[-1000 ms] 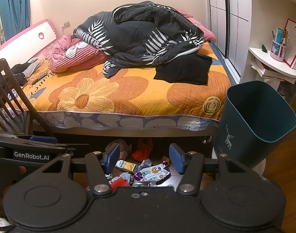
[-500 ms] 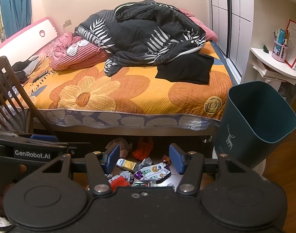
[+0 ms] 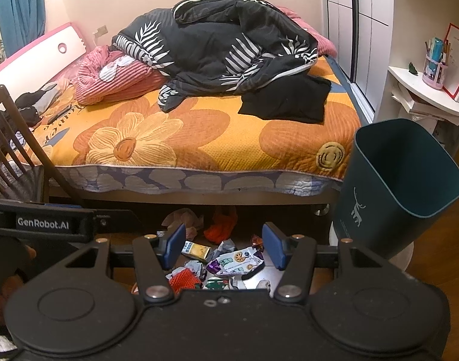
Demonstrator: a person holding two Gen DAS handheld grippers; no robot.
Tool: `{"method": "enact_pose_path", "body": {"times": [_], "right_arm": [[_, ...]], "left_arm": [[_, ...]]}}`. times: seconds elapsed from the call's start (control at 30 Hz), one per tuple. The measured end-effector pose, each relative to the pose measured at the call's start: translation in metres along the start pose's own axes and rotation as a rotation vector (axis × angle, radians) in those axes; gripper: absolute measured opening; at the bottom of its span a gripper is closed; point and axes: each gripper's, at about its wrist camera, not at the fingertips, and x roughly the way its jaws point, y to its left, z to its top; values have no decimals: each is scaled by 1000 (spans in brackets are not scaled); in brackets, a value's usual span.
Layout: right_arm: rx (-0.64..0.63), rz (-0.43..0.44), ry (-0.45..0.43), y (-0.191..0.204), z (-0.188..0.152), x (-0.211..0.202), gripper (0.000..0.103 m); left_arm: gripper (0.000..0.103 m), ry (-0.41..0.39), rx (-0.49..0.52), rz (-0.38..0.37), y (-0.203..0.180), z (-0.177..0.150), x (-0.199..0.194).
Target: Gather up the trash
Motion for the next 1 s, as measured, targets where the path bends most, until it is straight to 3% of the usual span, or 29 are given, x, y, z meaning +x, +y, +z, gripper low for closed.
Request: {"method": "enact_pose_path", "body": {"times": [0.33, 0.6, 0.83, 1.0], "right_arm": [[-16, 11, 58, -7, 12, 36, 57], [-143, 47, 142, -15, 26, 122, 57], [-86, 51, 243, -38, 24, 223, 57], [-135, 110, 336, -30, 2, 292, 56]], "left_arm": [[99, 2, -47, 83, 37, 20, 26], [99, 10, -94, 217, 110, 56, 89], [99, 117, -124, 272, 160, 72, 182], [99, 268, -107, 342, 182, 64, 253]]}}
